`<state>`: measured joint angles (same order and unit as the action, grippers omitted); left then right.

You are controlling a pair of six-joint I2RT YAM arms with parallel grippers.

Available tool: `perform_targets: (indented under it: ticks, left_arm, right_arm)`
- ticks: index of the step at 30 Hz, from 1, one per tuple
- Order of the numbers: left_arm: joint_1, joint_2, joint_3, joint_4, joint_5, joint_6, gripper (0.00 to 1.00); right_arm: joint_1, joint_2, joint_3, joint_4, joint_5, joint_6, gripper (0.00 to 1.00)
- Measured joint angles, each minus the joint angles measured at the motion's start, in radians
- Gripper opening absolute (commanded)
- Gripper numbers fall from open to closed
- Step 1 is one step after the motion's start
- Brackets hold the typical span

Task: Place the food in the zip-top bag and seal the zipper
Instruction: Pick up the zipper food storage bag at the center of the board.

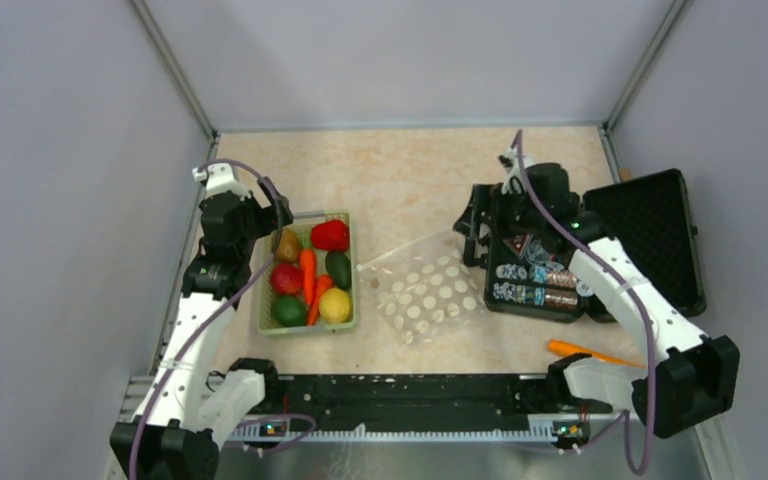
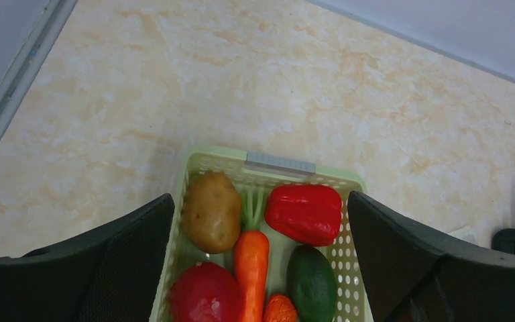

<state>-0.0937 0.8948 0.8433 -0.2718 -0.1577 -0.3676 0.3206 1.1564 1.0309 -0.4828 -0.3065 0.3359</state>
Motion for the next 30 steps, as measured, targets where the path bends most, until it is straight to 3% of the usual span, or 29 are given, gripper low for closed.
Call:
perform_targets:
  ticks: [4,11,13,25,30]
  left_arm:
    - [0.0,-0.008,0.001,-0.048,0.042,-0.002,0.99]
    - [0.0,-0.116,-0.053,-0.069,0.207,-0.032,0.99]
    - [0.0,-0.134,-0.08,-0.071,0.248,-0.034,0.99]
    - [0.0,-0.089,-0.119,-0.08,0.374,-0.048,0.99]
    - [0.0,-0.064,-0.119,-0.079,0.389,-0.062,0.99]
  right_arm:
    - [0.165,0.048,-0.004,-0.017,0.075,0.0,0.84]
    - [0.446,0.06,-0.117,0.042,0.203,0.114,0.81]
    - [0.503,0.06,-0.159,0.056,0.247,0.172,0.75]
    - [0.645,-0.065,-0.346,0.152,0.404,0.452,0.71]
    - [0.685,-0.198,-0.43,0.145,0.422,0.496,0.59]
